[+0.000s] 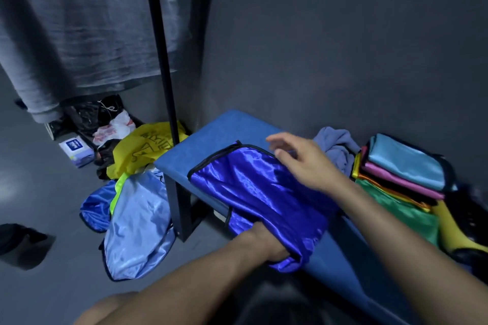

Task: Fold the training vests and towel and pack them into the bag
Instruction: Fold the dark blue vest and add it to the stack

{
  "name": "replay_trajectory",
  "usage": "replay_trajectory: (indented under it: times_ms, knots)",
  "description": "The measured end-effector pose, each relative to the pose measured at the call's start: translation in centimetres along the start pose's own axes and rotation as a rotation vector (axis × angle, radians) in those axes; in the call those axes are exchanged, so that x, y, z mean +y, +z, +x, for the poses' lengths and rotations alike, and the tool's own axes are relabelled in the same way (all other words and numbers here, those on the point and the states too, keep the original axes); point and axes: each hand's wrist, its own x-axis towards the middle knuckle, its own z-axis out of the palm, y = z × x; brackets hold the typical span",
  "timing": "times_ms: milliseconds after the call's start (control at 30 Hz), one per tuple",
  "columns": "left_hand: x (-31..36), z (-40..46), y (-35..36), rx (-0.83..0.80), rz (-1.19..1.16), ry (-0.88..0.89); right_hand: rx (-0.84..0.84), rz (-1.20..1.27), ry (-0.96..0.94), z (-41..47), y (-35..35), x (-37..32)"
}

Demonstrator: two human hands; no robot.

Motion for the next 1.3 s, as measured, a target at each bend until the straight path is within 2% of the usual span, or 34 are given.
replay_trajectory:
  times_ms: [67, 100, 200, 233, 267, 333, 400, 467, 533, 633, 767, 867, 967, 1100, 1300]
  knots:
    - [0.5, 0.1, -1.9, 0.017, 0.245, 0.157, -0.006, -0.185, -0.103, -5.8, -1.1, 1.0]
    - [0.7, 0.0, -3.1, 0.098, 0.296, 0.236, -0.047, -0.253, -0.139, -8.7, -1.2, 1.7]
    - [1.8, -1.9, -5.6, 0.122, 0.296, 0.280, -0.260, -0.411, -0.138, -14.4, -0.4, 4.0]
    - [1.7, -2.4, -6.1, 0.234, 0.291, 0.318, -0.307, -0.440, -0.111, -15.4, 0.1, 4.6]
    - [1.6, -3.0, -6.0, 0.319, 0.280, 0.383, -0.320, -0.452, -0.085, -16.0, 0.5, 5.0]
    - [1.8, -4.5, -6.0, 0.297, 0.204, 0.413, -0.282, -0.444, -0.050, -16.2, 1.0, 5.3]
    - [2.3, -6.0, -7.0, 0.255, 0.123, 0.369, -0.268, -0.448, -0.037, -16.1, 1.3, 5.5]
    - [3.3, -8.0, -7.6, 0.092, -0.011, 0.250, -0.278, -0.465, -0.039, -16.2, 1.5, 5.7]
    - [4.6, -9.8, -7.8, 0.031, -0.064, 0.194, -0.282, -0.473, -0.035, -16.6, 1.7, 6.1]
    - [6.1, -11.5, -7.8, 0.179, 0.041, 0.181, -0.308, -0.477, -0.016, -16.7, 1.6, 6.1]
    - [7.1, -11.4, -7.3, 0.386, 0.234, 0.324, -0.333, -0.494, -0.019, -16.8, 1.6, 5.9]
    - [7.2, -11.2, -8.6, 0.492, 0.246, 0.405, -0.338, -0.517, -0.034, -17.2, 1.8, 6.5]
    - [7.0, -11.1, -9.2, 0.453, 0.172, 0.278, -0.306, -0.515, -0.042, -17.3, 2.1, 6.8]
    - [6.1, -10.0, -7.1, 0.275, 0.320, 0.148, -0.239, -0.503, -0.008, -16.9, 2.5, 6.0]
    - [5.0, -8.4, -7.8, 0.492, 0.270, 0.072, -0.113, -0.449, 0.012, -15.7, 2.6, 5.6]
